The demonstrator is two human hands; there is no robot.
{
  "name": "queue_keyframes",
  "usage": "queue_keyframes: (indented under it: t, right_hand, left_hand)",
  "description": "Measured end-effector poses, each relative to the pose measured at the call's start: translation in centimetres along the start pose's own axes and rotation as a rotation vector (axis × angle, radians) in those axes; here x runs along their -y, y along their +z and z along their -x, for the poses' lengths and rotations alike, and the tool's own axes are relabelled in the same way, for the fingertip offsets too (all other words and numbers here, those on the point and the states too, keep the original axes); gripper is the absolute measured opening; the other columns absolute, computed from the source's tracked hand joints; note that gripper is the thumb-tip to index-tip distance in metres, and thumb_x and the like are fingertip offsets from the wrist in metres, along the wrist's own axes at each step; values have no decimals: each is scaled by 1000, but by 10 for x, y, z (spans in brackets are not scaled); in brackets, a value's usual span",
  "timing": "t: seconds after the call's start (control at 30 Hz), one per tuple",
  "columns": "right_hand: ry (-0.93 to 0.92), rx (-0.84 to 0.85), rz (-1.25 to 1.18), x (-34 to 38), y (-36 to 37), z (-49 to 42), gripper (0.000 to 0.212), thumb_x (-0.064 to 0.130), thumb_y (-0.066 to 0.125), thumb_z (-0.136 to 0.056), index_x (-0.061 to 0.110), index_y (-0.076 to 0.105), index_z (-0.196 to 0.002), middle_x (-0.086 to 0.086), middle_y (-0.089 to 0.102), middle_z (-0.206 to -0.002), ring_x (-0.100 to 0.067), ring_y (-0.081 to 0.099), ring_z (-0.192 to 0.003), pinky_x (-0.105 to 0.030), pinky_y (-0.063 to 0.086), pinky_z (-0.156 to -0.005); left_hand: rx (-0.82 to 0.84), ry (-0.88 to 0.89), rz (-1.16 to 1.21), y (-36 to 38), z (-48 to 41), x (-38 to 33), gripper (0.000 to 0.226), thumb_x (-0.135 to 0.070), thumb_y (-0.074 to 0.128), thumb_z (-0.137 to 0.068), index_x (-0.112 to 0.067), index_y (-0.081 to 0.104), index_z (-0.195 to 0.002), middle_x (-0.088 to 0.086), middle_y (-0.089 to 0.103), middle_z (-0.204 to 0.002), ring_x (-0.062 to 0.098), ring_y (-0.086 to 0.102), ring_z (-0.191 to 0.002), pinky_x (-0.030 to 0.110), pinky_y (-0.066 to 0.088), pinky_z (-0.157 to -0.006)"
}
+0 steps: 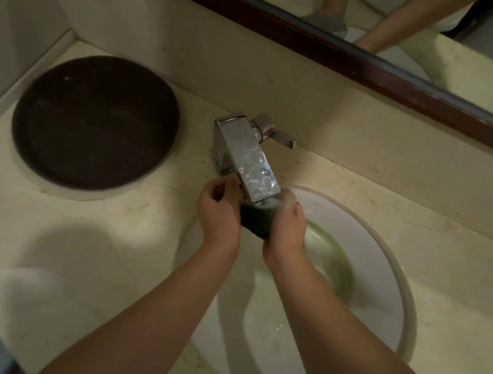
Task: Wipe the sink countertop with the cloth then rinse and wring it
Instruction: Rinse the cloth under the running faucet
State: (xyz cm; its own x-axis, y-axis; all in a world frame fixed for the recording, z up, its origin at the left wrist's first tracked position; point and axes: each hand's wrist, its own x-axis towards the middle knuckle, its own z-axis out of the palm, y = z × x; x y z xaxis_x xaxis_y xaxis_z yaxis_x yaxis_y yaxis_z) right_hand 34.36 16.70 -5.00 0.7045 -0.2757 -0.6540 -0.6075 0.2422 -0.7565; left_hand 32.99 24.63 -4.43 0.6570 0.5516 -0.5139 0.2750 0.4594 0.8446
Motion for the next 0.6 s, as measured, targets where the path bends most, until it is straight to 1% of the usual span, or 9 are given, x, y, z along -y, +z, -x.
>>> queue_keyframes:
  t: [0.07, 0.13, 0.2, 0.23, 0.3, 0.4, 0.5, 0.57, 0.6]
  right_hand:
    - [4, 86, -61, 0, -1, 2, 38, 25, 58, -80, 3, 63, -110, -19, 68, -98, -33, 65, -81, -41, 54, -65]
    - [22, 116, -87, 2, -3, 1, 57, 32, 59, -62, 0, 63, -109, -17, 64, -96, -30, 61, -85, -41, 47, -70]
    - [21, 107, -71, 4, -9, 2, 54, 26, 57, -57, 8, 67, -107, -13, 68, -104, -30, 63, -95, -44, 51, -80]
    - [33, 83, -64, 4, -12, 1, 50, 19, 54, -60, 15, 70, -107, -12, 70, -108, -30, 66, -98, -46, 54, -86]
    - [102, 10, -76, 4, -20, -2, 44, 11, 49, -70, 22, 72, -106, -14, 71, -110, -30, 68, -99, -48, 57, -89]
    - [240, -35, -69, 1, -23, -1, 31, 32, 58, -84, 16, 70, -108, -9, 73, -107, -25, 70, -92, -38, 59, -73]
    - [315, 79, 5, -1, -16, 4, 39, 55, 51, -88, 21, 67, -100, -4, 72, -97, -23, 66, -94, -39, 51, -88]
    - [370, 107, -29, -7, -7, 2, 41, 58, 56, -83, 22, 69, -97, -4, 73, -92, -22, 66, -90, -36, 54, -82]
    - [390, 131, -19, -10, -1, 1, 43, 58, 60, -78, 22, 70, -99, -4, 73, -92, -22, 66, -88, -33, 54, -78]
  left_hand:
    - [125, -189, 15, 2, 5, 6, 11, -24, 61, -87, -21, 67, -95, 6, 71, -99, 21, 67, -86, 37, 55, -73]
    - [265, -362, 40, 2, 5, 8, 26, -30, 64, -78, -19, 69, -101, 9, 71, -106, 26, 68, -92, 38, 55, -72]
    - [290, -430, 123, 0, -5, 6, 35, -30, 66, -72, -12, 70, -102, 16, 69, -110, 35, 66, -99, 44, 54, -81]
    - [270, -428, 137, -1, -8, 3, 30, -26, 65, -75, -8, 70, -98, 18, 69, -107, 36, 66, -97, 45, 53, -85]
    - [214, -366, 130, -1, -9, -1, 16, -15, 62, -79, -6, 66, -91, 15, 69, -91, 32, 65, -83, 39, 52, -78]
    - [218, -238, 97, 1, 2, -2, 13, 2, 60, -76, -8, 61, -85, 13, 66, -79, 28, 62, -70, 35, 51, -68]
    - [283, -167, 67, 2, 11, -1, 21, -4, 63, -68, -11, 66, -88, 18, 71, -91, 33, 68, -79, 43, 56, -71]
    - [216, -167, 38, 6, 13, -7, 14, -7, 60, -76, -16, 70, -76, 11, 73, -81, 30, 69, -73, 39, 56, -65]
    - [162, -178, 42, 9, 11, -9, 22, -7, 56, -81, -17, 69, -66, 6, 71, -70, 28, 65, -68, 36, 53, -64]
